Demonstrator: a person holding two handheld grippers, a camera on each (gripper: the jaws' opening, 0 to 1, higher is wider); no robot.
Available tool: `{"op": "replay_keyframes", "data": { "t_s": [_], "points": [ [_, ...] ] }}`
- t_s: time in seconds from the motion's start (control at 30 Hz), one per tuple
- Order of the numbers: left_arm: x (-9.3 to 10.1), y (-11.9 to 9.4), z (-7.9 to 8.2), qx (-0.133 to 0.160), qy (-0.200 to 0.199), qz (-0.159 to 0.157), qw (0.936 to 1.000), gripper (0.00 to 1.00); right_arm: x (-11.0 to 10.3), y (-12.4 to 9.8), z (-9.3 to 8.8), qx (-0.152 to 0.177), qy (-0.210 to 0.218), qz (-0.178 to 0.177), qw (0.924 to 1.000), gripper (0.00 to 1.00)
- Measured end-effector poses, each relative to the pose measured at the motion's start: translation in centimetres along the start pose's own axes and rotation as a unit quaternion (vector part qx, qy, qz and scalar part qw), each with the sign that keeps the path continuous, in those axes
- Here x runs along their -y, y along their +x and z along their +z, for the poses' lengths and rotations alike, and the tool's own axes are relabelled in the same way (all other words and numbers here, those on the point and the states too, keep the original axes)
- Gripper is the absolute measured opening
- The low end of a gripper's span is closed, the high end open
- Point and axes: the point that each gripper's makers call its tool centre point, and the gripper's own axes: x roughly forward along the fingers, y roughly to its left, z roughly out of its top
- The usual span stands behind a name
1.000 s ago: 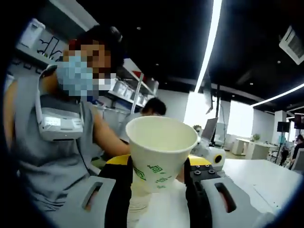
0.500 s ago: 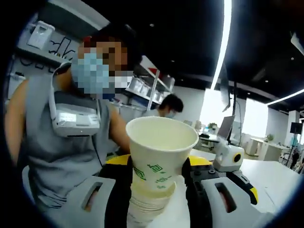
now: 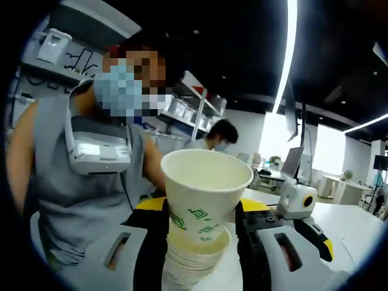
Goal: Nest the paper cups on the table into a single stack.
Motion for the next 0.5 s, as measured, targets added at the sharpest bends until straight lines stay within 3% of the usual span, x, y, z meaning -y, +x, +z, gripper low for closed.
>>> {"op": "replay_keyframes", "data": {
  "t_s": [0.17,0.5],
  "points": [
    [-0.11,0.01,-0.03,-0.001,0.001,0.001,1.0,0.33,0.11,0.0,-0.13,0.0,0.0,-0.001,1.0,0.57],
    [-0.06,0.03,0.02,0.0,0.001,0.002,1.0,0.33,-0.17,0.59,-0.82,-0.009,0.001,-0.001,1.0,0.58]
  ]
}}
